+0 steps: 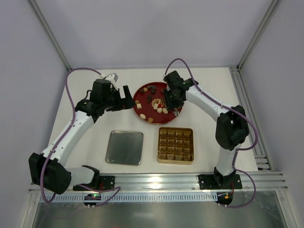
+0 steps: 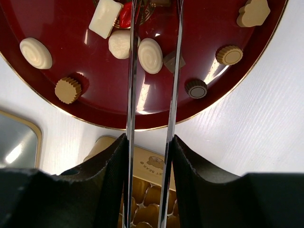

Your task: Pack the chocolate

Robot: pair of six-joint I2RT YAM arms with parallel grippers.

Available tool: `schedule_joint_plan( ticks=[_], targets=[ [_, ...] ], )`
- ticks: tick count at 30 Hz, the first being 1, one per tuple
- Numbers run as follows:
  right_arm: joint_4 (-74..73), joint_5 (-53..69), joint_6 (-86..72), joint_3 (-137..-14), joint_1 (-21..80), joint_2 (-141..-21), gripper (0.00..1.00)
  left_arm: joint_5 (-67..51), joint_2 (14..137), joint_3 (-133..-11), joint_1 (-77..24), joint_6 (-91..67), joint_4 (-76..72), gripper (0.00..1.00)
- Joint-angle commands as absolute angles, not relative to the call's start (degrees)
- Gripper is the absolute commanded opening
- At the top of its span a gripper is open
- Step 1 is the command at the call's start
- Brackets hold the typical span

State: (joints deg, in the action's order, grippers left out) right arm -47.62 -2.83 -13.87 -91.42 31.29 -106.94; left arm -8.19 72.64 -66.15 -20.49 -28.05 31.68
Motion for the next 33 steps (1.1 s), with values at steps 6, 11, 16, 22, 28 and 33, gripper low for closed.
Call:
schedule_joint_plan(
  ticks=[6,11,16,22,28,33],
  targets=[
    [-48.3,-3.6,-13.8,-93.1,31.2,-105.5,0.43,-9.5,72.0,-66.2,-20.1,-27.8,29.7,1.00],
    [-48.0,-2.9,-13.4,-93.7,31.2,-106.3,0.38,-9.4,71.9,-66.1,-20.1,-27.8,29.7,1.00],
    [-48.6,-3.3,-13.2,-95.2,31.2,-107.0,0.33,-9.4,71.9,-66.1,-20.2,-27.8,29.7,1.00],
    [-49.0,-4.9,-13.3,-96.5,31.2,-106.0,0.23,-9.5,72.0,-66.2,-20.1,-27.8,29.7,1.00],
    [-48.7,-7.2,-14.0,-97.3,31.0,-104.1,0.23,-9.6,72.0,-66.2,-20.0,-27.9,29.6,1.00],
    [-48.8,-7.3,-14.3,-96.9,31.1,-102.5,0.23,-9.7,71.9,-66.2,-20.1,-27.8,29.6,1.00]
  ],
)
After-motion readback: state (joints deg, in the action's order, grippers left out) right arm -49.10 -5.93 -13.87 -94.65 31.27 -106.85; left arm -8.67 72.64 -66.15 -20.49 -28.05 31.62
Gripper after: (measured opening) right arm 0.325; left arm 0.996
